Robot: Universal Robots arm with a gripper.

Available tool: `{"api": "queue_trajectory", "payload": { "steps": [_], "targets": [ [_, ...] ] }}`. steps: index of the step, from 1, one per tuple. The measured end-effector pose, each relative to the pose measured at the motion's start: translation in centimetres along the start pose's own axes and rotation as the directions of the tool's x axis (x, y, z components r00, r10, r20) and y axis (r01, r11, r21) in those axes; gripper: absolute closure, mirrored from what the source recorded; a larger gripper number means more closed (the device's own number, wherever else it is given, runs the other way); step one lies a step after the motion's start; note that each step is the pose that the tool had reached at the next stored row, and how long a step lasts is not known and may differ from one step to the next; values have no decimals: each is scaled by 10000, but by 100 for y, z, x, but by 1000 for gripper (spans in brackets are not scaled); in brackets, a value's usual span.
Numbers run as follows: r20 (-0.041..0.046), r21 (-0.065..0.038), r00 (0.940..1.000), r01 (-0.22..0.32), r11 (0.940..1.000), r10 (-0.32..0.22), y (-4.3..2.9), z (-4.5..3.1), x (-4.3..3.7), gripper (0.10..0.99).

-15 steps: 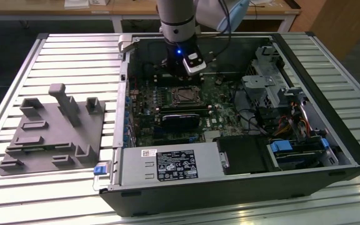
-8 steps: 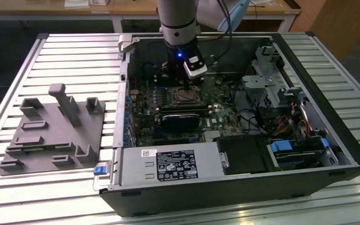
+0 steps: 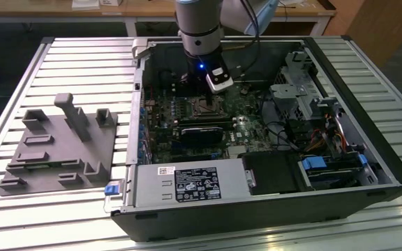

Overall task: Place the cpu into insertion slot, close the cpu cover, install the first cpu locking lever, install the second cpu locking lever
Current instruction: 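Install the first cpu locking lever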

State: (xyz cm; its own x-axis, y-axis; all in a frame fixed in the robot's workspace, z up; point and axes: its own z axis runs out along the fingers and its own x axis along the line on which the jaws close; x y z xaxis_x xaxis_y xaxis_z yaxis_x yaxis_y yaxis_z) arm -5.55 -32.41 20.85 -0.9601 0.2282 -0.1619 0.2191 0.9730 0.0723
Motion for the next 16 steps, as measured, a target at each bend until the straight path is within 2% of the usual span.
{"api": "queue_trajectory", "payload": {
  "steps": [3, 7, 13, 16],
  "targets": [
    [-36, 15, 10000, 0, 10000, 0, -54, 2, -16, 980],
    [-268, 91, 9996, -4, 10000, 7, -81, 8, -36, 980],
    [-279, 95, 9996, -4, 10000, 7, -81, 7, -36, 980],
    [-278, 95, 9996, -4, 10000, 7, -78, -36, -43, 980]
  ]
}}
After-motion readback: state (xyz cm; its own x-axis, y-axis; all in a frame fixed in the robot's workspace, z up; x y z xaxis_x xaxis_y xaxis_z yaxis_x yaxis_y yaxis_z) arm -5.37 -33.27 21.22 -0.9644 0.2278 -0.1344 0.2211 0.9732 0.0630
